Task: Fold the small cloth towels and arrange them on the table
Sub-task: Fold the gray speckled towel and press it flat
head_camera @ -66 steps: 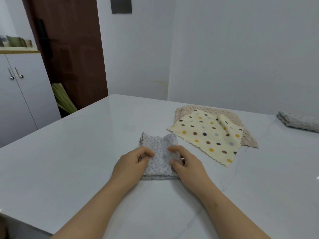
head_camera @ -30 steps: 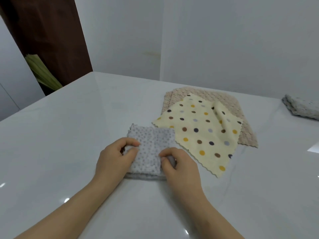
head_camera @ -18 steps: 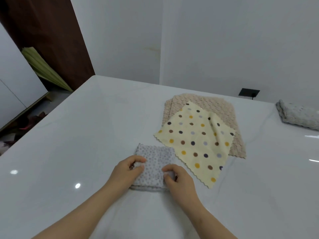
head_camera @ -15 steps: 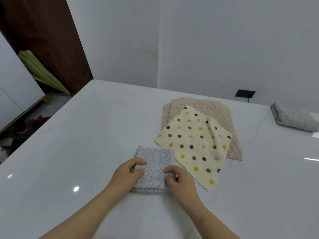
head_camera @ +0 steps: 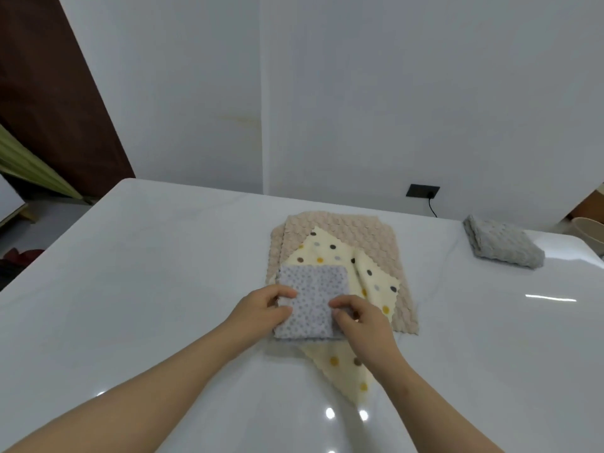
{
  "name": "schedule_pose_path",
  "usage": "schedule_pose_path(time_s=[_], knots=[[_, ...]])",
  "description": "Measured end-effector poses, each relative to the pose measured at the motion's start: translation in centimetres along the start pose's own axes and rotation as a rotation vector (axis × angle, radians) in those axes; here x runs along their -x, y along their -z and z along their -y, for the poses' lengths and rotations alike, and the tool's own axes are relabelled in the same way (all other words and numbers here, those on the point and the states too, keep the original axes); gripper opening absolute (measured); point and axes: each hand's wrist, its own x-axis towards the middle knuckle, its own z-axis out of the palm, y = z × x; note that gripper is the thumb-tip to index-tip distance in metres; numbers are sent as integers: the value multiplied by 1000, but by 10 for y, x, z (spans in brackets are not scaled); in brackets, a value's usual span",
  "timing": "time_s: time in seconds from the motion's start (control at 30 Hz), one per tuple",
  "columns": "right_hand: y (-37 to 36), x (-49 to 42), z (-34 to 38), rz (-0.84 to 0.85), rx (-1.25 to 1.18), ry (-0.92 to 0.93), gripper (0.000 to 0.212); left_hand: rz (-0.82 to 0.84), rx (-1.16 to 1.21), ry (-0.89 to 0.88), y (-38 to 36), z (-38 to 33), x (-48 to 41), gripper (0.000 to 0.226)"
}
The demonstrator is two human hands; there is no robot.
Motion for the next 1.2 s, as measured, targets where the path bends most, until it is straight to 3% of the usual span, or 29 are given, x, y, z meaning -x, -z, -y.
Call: schedule_pose_path(time_s=[0.13,0.33,0.5,0.63,0.8,1.1,1.2], knots=[[27,-55,-2,-11,115,12,23,30,-241,-56,-16,-23,-60,32],[46,-129,-17,23,251,-11,30,49,-419,22,-34,-32,-135,42],[46,-161,-25,173,352,-52,39,17,-527,80,-40,-29,-155,48],[43,-163,-28,245,475,-20,40,18,-505,90,-40,-31,-152,45],[43,-145,-28,281,463,-29,34,89,-474,88,-34,-27,-134,36],[43,-79,-37,318,452,-114,18,341,-367,168,-35,-22,-83,14],[41,-60,-37,357,474,-160,18,469,-376,240,-33,-28,-66,21]])
